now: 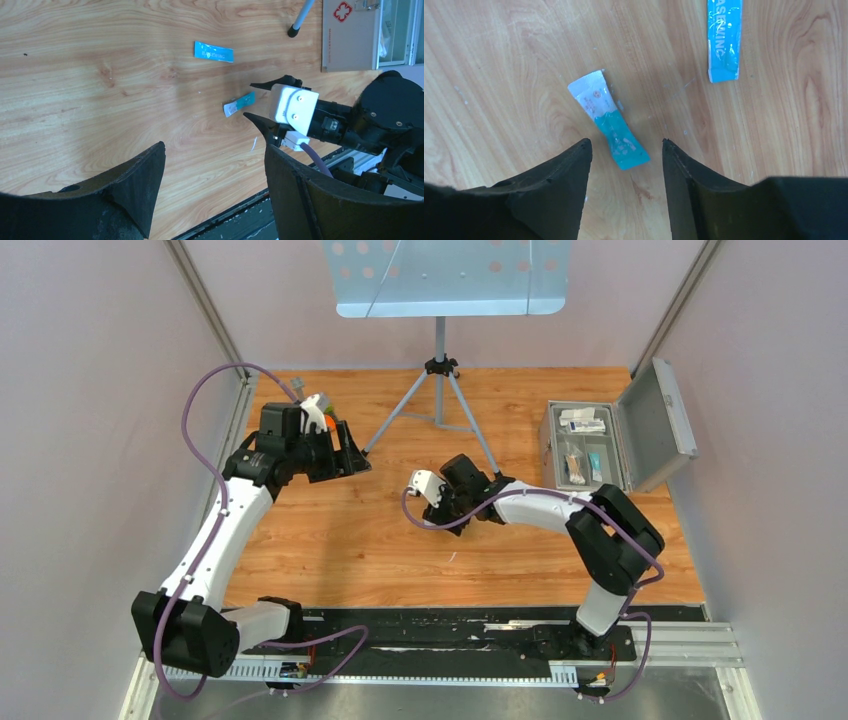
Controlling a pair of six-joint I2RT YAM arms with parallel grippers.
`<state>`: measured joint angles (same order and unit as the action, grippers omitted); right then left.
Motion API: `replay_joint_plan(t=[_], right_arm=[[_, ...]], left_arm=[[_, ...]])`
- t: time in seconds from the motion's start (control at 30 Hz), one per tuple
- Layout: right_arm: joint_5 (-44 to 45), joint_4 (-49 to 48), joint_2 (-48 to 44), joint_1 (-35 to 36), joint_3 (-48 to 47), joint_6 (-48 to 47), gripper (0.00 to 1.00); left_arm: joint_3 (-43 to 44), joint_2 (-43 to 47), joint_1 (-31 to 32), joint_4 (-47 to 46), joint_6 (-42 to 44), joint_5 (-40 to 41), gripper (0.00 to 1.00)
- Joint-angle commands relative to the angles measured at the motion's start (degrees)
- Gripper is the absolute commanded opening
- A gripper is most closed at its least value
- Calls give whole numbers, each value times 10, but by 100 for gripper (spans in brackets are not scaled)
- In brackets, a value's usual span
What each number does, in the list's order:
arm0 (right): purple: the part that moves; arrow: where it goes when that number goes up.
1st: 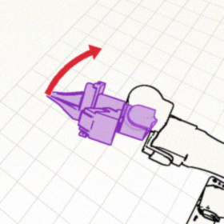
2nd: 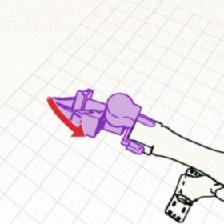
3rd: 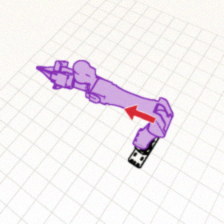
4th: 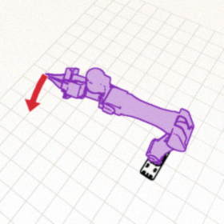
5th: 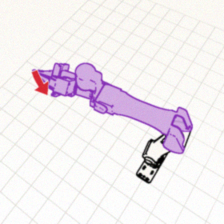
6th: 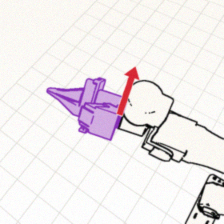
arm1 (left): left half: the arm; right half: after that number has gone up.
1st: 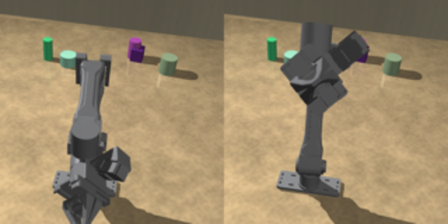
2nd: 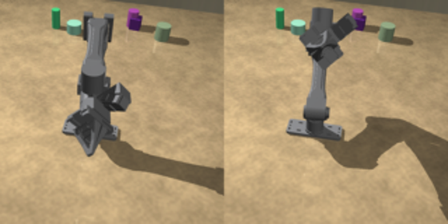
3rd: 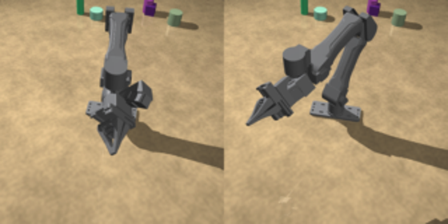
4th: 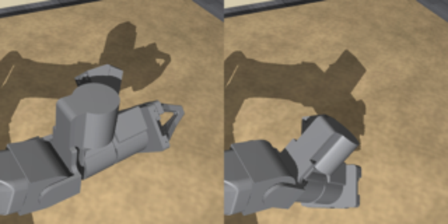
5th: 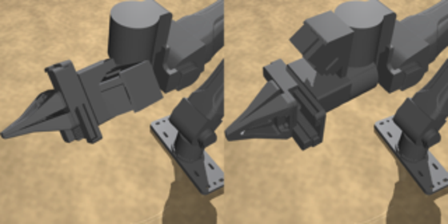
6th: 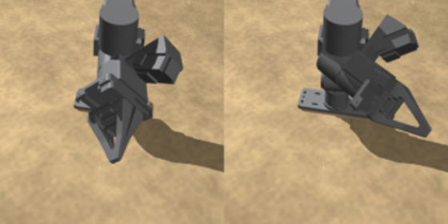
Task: Organize the medicine kit
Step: Pick up the medical item at the center of the board.
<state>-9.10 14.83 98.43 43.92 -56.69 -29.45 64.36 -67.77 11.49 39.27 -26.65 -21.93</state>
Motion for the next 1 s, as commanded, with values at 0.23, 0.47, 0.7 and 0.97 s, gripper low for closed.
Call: replay_joint_plan(t=[0.23,0.47,0.7,0.97], right_arm=[[-5,-53,74,13,-8,2,43],[-14,-47,65,16,2,16,0],[21,-30,-10,14,1,77,0],[33,-10,-153,-32,3,136,0]], left_arm=[[-8,23,-10,-1,7,-4,80],[-8,22,-12,-1,8,-5,80],[-8,20,-14,-3,7,-7,80],[-7,17,-14,-4,7,-9,80]])
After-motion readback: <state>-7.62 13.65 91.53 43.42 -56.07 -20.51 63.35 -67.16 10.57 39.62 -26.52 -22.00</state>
